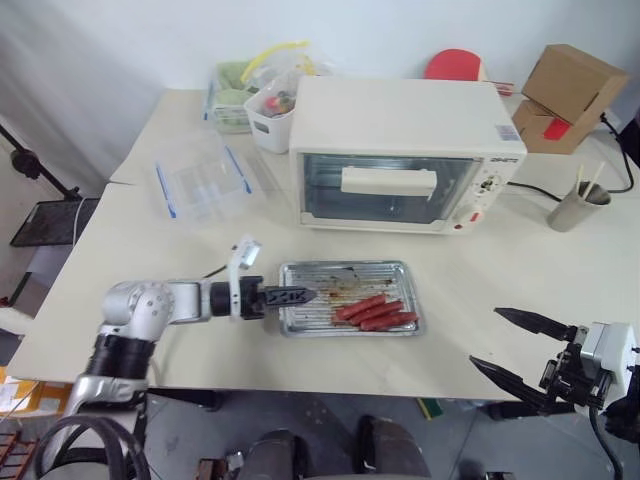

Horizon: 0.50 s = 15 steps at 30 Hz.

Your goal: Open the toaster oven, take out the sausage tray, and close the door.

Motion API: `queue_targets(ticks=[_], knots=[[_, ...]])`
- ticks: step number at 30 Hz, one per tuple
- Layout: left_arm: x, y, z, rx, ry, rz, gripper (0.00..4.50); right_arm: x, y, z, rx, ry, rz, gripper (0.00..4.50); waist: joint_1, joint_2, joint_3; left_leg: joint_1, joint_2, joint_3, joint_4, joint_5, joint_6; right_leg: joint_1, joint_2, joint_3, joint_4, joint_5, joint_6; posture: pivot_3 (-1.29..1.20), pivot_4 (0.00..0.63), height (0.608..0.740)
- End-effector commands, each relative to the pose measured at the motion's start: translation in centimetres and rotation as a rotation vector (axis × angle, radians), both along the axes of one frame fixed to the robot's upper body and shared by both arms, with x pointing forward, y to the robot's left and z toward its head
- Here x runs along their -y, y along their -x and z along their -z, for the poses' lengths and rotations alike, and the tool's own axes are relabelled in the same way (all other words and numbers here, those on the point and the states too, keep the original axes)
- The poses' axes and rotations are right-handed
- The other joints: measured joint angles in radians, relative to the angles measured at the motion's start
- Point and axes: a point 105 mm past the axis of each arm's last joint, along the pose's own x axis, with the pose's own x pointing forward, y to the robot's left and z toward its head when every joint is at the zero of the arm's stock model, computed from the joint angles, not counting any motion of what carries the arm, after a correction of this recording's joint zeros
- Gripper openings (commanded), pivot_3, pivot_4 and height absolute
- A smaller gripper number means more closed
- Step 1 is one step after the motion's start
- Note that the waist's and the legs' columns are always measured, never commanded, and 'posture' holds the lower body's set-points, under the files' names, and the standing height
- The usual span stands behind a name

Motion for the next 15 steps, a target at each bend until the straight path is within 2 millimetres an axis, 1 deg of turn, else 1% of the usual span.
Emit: queue_targets(ticks=[1,4,5,6,7,8,10,13,15], knots=[[-4.1,0.8,0.0,0.254,-0.129,-0.002,4.49,0.1,-0.5,-0.6,0.021,0.017,-0.031,4.50,-0.008,-0.001,0.000,0.001,0.001,0.001,-0.002,0.000,-0.001,-0.001,0.000,0.000,0.000,-0.001,-0.002,0.00,0.150,0.740],[-5.5,1.0,-0.9,0.458,-0.179,-0.010,4.49,0.2,-0.8,-0.7,0.017,0.020,-0.050,4.50,-0.001,-0.001,0.001,0.002,0.003,0.002,-0.007,0.001,-0.002,-0.004,0.001,0.000,0.000,-0.003,-0.005,0.00,0.150,0.740],[-5.9,1.1,-1.4,0.596,-0.221,-0.007,4.49,0.2,-0.9,-0.8,0.013,0.025,-0.064,4.50,0.003,-0.001,0.002,0.001,0.003,0.002,-0.007,0.001,-0.002,-0.005,0.001,-0.001,0.000,-0.003,-0.005,0.00,0.150,0.740],[-6.2,1.3,-1.8,0.691,-0.252,0.001,4.49,0.3,-1.0,-0.8,0.011,0.028,-0.074,4.50,0.006,-0.001,0.002,-0.002,0.003,0.000,-0.006,0.001,-0.001,-0.006,0.000,-0.001,0.000,-0.003,-0.005,0.00,0.150,0.740],[-6.5,2.1,-1.7,0.788,-0.304,0.051,4.49,0.3,-1.2,-1.0,0.011,0.034,-0.092,4.50,0.011,-0.001,0.002,-0.004,0.002,0.000,-0.006,0.000,-0.001,-0.007,-0.001,-0.002,0.000,-0.003,-0.005,0.00,0.150,0.740],[-6.8,2.9,-1.4,0.847,-0.337,0.097,4.49,0.3,-1.4,-1.2,0.013,0.039,-0.109,4.50,0.011,-0.002,0.002,-0.005,0.002,0.000,-0.005,0.000,-0.001,-0.008,-0.001,-0.002,-0.001,-0.003,-0.005,0.00,0.150,0.740],[-7.2,3.8,-1.1,0.897,-0.362,0.146,4.49,0.3,-1.6,-1.5,0.016,0.044,-0.126,4.50,0.012,-0.002,0.002,-0.009,0.002,0.000,-0.004,-0.001,0.001,-0.011,-0.002,-0.003,-0.002,-0.002,-0.005,0.00,0.150,0.740],[-7.6,4.7,-1.8,0.923,-0.346,0.110,4.49,0.0,-2.1,-2.2,0.028,0.058,-0.173,4.50,0.017,-0.002,0.002,-0.014,0.002,0.000,-0.003,0.001,0.007,-0.016,-0.002,-0.004,0.000,-0.002,-0.004,0.00,0.150,0.740],[-7.6,4.9,-2.2,0.937,-0.341,0.077,4.49,-0.2,-2.3,-2.3,0.029,0.062,-0.194,4.50,0.020,-0.002,0.003,-0.015,0.002,0.000,-0.003,0.001,0.010,-0.017,-0.002,-0.005,0.000,-0.002,-0.004,0.00,0.150,0.740]])
